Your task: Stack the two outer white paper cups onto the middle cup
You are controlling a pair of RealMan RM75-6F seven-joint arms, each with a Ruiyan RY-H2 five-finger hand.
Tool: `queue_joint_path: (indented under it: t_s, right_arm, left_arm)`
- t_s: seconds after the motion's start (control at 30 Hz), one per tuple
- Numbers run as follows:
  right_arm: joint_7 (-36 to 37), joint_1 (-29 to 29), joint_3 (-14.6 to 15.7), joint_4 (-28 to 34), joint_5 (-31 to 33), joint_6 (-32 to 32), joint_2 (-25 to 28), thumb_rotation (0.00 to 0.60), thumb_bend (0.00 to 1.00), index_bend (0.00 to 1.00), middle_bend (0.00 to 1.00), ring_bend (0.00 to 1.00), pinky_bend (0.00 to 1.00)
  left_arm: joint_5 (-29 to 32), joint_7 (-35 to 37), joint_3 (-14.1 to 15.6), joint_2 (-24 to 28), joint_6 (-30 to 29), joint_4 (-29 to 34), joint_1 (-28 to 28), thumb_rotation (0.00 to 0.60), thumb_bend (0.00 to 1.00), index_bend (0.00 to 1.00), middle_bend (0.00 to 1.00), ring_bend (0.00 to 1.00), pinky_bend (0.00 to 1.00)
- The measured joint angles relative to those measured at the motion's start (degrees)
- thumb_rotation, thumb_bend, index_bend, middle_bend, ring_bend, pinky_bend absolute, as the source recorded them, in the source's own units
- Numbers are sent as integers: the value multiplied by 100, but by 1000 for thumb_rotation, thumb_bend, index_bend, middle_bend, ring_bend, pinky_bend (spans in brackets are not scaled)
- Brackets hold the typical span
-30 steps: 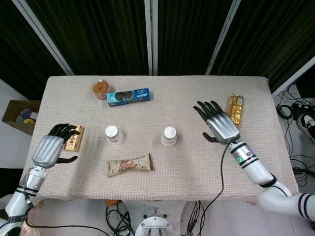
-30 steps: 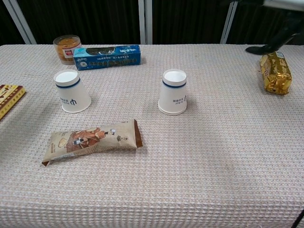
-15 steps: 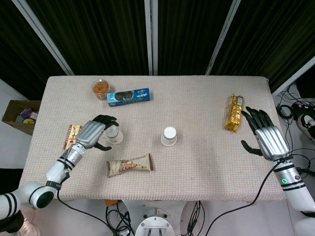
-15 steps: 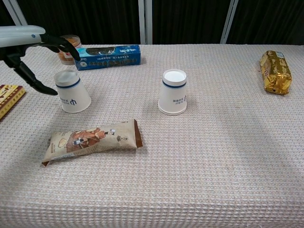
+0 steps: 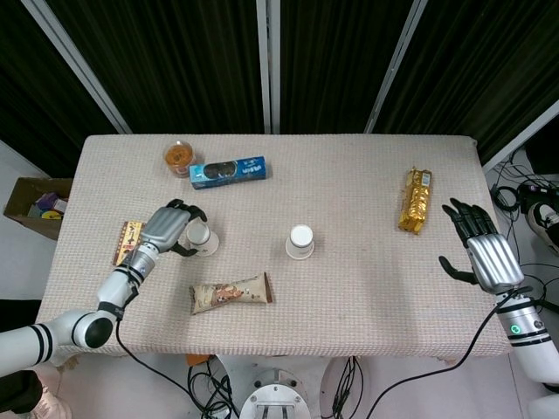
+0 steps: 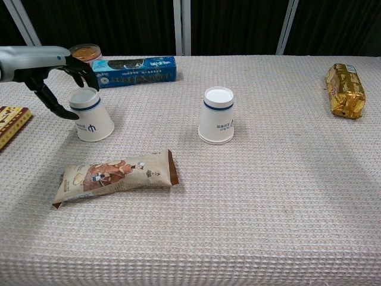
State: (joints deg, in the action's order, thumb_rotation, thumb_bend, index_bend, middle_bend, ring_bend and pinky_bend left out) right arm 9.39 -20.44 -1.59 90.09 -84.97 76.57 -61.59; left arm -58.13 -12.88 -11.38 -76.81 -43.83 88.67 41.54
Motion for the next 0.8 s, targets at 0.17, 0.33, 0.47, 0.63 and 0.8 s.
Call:
queue_joint_path:
  t_s: [0.17,0.33,0.47,0.63,0.8]
  right_arm:
    - [45,46,-29,-84,-19,-51,-55,600,260,0,0,0,0]
    - [105,108,-59,-142,-17,-51,-71,600,261,0,0,0,0]
    - [179,176,-74,-176,-43,11,-69,600,261,0,0,0,0]
    - [341,303,-72,-211,-132,186,-40,600,261,0,0,0,0]
    - [535,505,-70,-274,-193,464,-24,600,260,0,0,0,0]
  left_arm:
    - [139,86,23,-98,57,-182,85,600,235,398,370,333,139]
    - [107,293,0,-189,-18,-308,104,600,271,493,523,457,158]
    - [-96,514,-79,-91,-167,-96,76,600,274,493,513,455,160]
    - [-417,718,-256,153,-341,476,102,600,273,493,502,453,160]
    - [-516,756,-534,263,-279,874,449,600,274,493,496,451,160]
